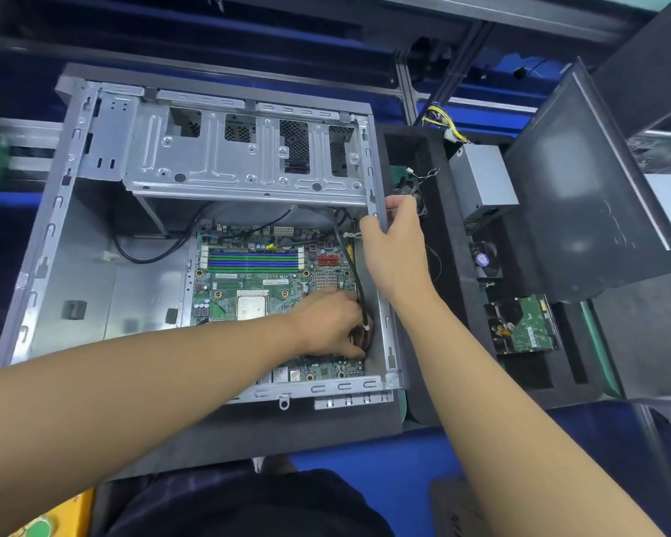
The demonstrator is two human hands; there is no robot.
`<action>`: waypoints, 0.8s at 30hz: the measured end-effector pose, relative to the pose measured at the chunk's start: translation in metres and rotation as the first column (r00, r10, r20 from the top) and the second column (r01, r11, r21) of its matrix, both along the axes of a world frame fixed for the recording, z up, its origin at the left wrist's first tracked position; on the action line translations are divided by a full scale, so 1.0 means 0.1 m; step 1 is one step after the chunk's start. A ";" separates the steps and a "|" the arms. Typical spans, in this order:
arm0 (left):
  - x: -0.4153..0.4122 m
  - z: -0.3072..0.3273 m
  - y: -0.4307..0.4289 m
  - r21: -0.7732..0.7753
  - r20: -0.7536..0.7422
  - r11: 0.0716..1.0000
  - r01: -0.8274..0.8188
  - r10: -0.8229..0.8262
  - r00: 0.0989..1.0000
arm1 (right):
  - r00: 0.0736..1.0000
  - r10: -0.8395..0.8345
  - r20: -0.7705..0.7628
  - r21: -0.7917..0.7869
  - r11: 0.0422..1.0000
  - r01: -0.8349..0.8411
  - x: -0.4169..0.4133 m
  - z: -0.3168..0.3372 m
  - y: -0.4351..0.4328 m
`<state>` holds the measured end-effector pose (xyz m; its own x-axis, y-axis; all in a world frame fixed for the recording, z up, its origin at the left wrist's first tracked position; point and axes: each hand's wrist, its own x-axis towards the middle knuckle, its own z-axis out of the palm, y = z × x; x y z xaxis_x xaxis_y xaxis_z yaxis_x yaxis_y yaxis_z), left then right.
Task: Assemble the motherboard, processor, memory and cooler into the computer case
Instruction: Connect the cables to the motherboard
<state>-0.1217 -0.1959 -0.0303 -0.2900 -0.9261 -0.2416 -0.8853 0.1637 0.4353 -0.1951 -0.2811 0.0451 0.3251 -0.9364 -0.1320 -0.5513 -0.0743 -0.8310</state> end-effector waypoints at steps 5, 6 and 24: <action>0.08 0.03 0.02 -0.002 -0.112 0.999 0.036 -0.036 0.993 | 1.000 0.002 0.005 -0.001 1.000 -0.002 0.00 0.00 0.00; 0.09 0.03 0.02 0.006 -0.150 0.999 0.037 -0.036 0.988 | 1.000 0.000 0.008 -0.005 1.000 0.000 0.01 0.00 0.00; 0.10 0.05 0.00 0.042 -0.256 0.999 0.023 -0.012 0.967 | 1.000 -0.003 -0.004 -0.022 1.000 0.003 0.01 -0.02 -0.01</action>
